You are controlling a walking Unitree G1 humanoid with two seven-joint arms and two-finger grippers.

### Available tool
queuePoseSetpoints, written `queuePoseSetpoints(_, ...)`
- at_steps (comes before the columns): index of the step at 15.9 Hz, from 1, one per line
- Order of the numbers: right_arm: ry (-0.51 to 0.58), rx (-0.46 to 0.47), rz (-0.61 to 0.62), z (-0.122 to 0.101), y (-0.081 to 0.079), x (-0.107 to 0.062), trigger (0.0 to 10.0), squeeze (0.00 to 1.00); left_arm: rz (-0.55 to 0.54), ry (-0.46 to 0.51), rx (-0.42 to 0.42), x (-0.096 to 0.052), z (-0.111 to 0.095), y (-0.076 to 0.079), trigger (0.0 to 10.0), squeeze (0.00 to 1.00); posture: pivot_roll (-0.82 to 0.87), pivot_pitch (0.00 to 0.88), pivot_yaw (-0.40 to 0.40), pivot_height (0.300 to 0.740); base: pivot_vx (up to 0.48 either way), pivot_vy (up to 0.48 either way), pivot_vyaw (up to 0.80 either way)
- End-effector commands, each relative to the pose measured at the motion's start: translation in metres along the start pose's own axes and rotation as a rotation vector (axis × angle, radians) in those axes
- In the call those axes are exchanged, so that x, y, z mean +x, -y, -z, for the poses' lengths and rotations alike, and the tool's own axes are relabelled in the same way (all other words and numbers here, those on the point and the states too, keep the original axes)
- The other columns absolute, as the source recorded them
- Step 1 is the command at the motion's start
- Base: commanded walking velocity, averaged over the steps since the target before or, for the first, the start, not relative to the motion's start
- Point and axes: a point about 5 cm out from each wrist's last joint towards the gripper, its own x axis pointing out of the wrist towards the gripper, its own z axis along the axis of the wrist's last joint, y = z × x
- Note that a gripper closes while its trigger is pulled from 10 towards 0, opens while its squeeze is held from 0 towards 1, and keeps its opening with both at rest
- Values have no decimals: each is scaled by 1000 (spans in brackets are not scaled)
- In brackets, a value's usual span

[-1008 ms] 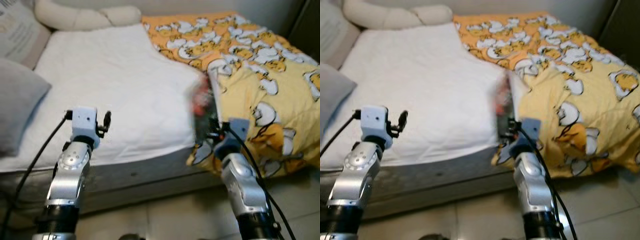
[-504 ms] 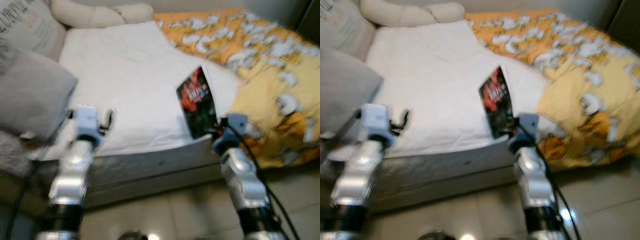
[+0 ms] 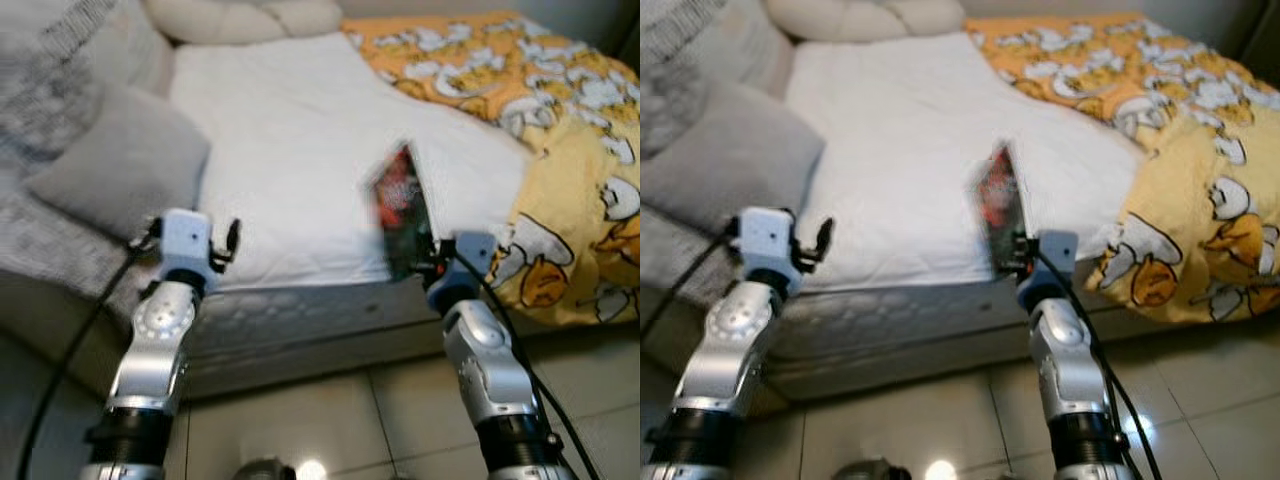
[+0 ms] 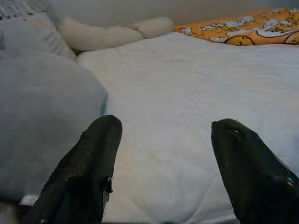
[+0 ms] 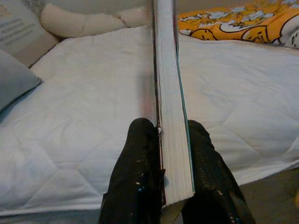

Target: Clean up the room

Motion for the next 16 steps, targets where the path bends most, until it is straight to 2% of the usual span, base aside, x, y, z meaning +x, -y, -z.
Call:
queuePoseSetpoints(1, 69, -5, 1, -13, 1, 3, 10000, 0, 6, 17, 15, 0, -3, -2, 10000, 0, 53, 0, 3, 740, 0, 0, 0)
queuePoseSetpoints(4, 69, -5, -2, -13, 0, 3, 10000, 0, -11, 15, 0, 0, -2, -5, 10000, 0, 53, 0, 2, 740, 0, 0, 0)
queuePoseSetpoints(16, 60, -12, -16, -11, -3, 4, 10000, 0, -13, 10, 2, 2, -3, -8, 10000, 0, 53, 0, 11, 740, 263, 0, 0)
